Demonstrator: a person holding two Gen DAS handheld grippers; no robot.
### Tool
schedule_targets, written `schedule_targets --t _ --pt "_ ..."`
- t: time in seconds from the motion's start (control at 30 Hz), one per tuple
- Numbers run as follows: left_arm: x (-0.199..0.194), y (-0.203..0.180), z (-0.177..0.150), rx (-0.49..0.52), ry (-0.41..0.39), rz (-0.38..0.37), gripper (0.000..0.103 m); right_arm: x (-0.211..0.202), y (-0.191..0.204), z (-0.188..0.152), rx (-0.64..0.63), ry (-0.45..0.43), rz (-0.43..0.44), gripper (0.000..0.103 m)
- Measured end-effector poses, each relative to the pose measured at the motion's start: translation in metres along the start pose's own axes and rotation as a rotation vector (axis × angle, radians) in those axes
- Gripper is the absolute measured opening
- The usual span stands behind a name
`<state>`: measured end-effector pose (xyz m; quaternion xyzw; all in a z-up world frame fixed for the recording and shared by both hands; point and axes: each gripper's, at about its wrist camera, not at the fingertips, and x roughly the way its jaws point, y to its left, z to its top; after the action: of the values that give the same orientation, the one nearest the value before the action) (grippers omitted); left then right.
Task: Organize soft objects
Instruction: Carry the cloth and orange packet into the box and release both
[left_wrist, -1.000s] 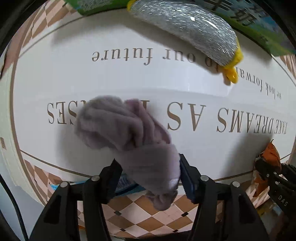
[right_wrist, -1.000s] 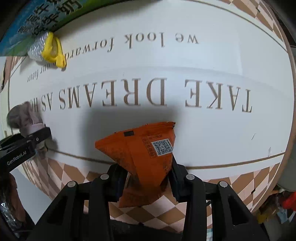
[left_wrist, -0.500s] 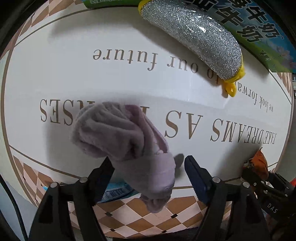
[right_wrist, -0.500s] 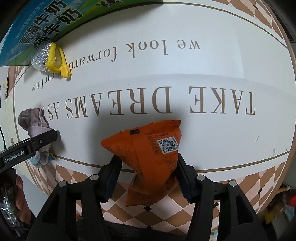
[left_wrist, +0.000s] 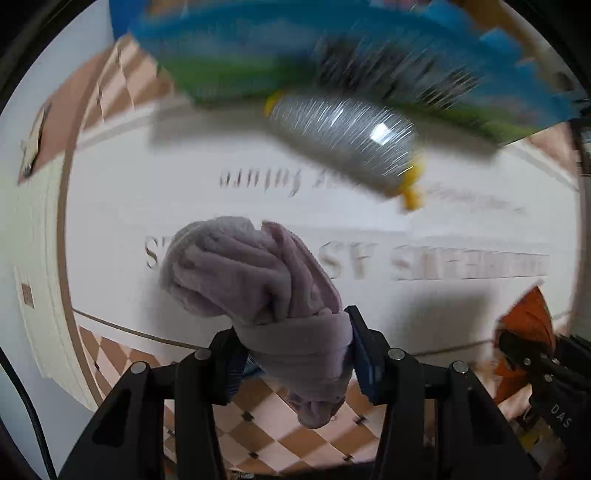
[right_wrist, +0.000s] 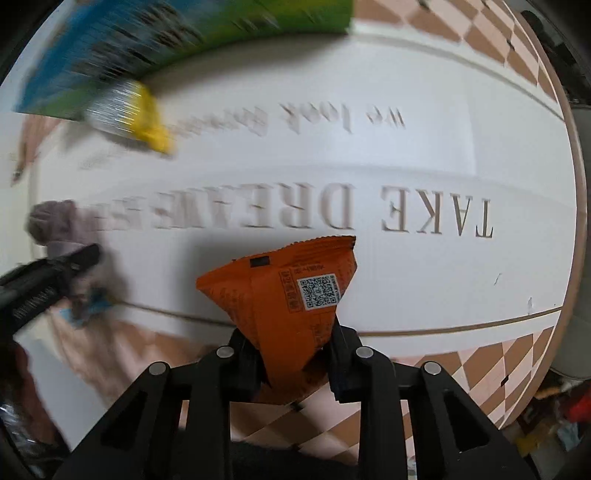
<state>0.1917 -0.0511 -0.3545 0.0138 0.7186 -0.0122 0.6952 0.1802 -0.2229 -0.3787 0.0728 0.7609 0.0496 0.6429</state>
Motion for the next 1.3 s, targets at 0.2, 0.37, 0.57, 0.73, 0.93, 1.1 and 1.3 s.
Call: schedule_targets --t 0.2,0.37,0.57,0.73,0.93,1.1,1.3 --pt "-0.110 -0.008 0.076 0.054 -0.177 -0.087 0.046 -0.115 0.032 0.025 -0.060 -0.199 0.151 0.029" --pt "-0.138 0.026 0.182 0.065 -0.208 -0.016 0.046 -0.175 0.051 0.091 -0.068 -0.329 0.163 0.029" --pt "-0.092 0.055 0.283 0.072 -0.066 0.092 0.046 -0.160 0.061 0.179 -0.014 -0.310 0.113 0.029" --pt "-0.061 0.055 0.314 0.085 0.012 0.149 0.046 -0.118 0.066 0.224 0.002 -0.242 0.070 0.029" --pt "-0.030 0.052 0.335 0.066 0.110 0.164 0.052 -0.078 0.071 0.248 -0.014 -0.173 0.011 0.030" --pt "-0.028 0.053 0.339 0.049 0.128 0.150 0.058 -0.053 0.075 0.263 -0.034 -0.103 -0.052 0.093" --pt "-0.046 0.048 0.334 0.078 0.090 0.139 0.072 -0.057 0.077 0.263 -0.028 -0.101 -0.029 0.096"
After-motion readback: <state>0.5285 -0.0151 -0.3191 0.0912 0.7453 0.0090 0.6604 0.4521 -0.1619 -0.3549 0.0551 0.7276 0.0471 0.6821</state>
